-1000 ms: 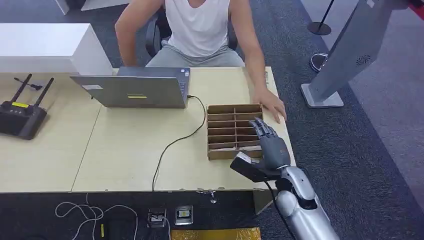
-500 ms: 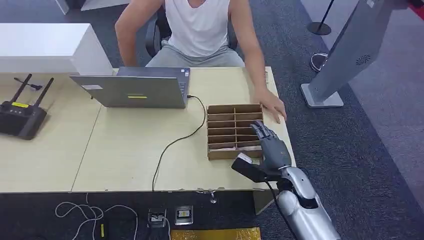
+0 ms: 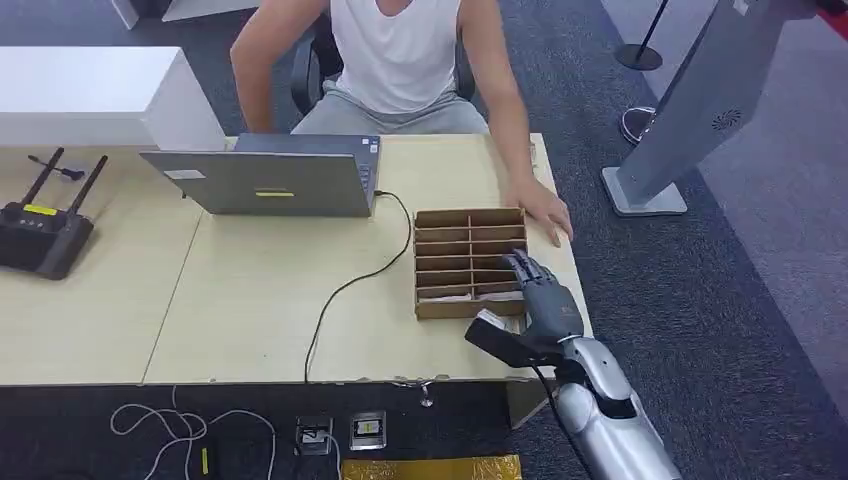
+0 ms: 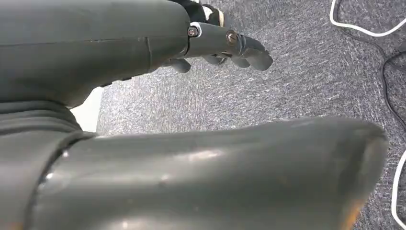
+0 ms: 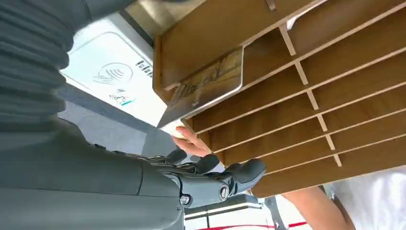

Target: Pass the card to the sensor for recognition and then transmit it.

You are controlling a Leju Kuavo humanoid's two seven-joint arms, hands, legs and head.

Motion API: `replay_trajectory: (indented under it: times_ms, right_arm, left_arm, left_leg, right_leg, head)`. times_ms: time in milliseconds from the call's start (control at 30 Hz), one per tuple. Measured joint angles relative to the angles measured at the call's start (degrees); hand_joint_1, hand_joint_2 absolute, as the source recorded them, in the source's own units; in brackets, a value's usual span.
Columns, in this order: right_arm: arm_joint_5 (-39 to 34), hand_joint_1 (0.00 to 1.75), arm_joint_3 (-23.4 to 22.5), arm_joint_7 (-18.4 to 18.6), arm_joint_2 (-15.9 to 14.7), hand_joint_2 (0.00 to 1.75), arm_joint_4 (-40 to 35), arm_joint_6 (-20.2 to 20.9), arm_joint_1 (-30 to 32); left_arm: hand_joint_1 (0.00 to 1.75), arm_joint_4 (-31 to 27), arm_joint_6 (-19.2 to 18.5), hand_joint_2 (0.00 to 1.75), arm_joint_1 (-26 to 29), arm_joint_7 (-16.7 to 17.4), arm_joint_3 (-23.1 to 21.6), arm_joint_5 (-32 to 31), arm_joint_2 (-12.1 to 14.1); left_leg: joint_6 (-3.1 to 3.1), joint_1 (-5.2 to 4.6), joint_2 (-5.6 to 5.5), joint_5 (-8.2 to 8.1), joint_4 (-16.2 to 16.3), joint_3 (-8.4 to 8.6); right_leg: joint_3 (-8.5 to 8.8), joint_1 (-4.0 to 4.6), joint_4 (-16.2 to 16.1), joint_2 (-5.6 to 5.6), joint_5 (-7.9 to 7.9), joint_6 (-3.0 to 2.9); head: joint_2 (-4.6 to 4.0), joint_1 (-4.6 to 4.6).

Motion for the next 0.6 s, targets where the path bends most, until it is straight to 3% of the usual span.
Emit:
replay_trajectory:
  times_ms: [67,133,600]
  right_arm:
    - [0.0,1.64,0.0,0.0,0.0,1.75,0.1,0.0,0.0]
    - [-0.3,1.75,0.0,0.0,0.0,1.75,0.3,0.0,0.0]
    - [-1.3,1.75,0.0,0.1,-0.3,1.75,0.3,0.8,0.0]
  left_arm:
    - [0.0,0.0,0.0,0.0,0.0,0.0,0.0,0.0,0.0]
    - [0.0,0.0,-0.1,0.0,0.0,0.0,0.0,0.0,0.0]
    - [0.0,0.0,-0.3,0.0,-0.1,0.0,0.0,-0.4,0.0]
  left_leg:
    - [0.0,0.0,0.0,0.0,0.0,0.0]
    - [0.0,0.0,0.0,0.0,0.0,0.01]
    - [0.0,0.0,0.01,0.0,0.0,0.03]
  right_leg:
    - [0.0,0.0,0.0,0.0,0.0,0.0]
    - [0.0,0.0,0.0,0.0,0.0,0.0]
    - [0.0,0.0,0.0,0.02,0.0,0.0]
  head:
    - [0.0,0.0]
    - [0.0,0.0]
    - [0.0,0.0]
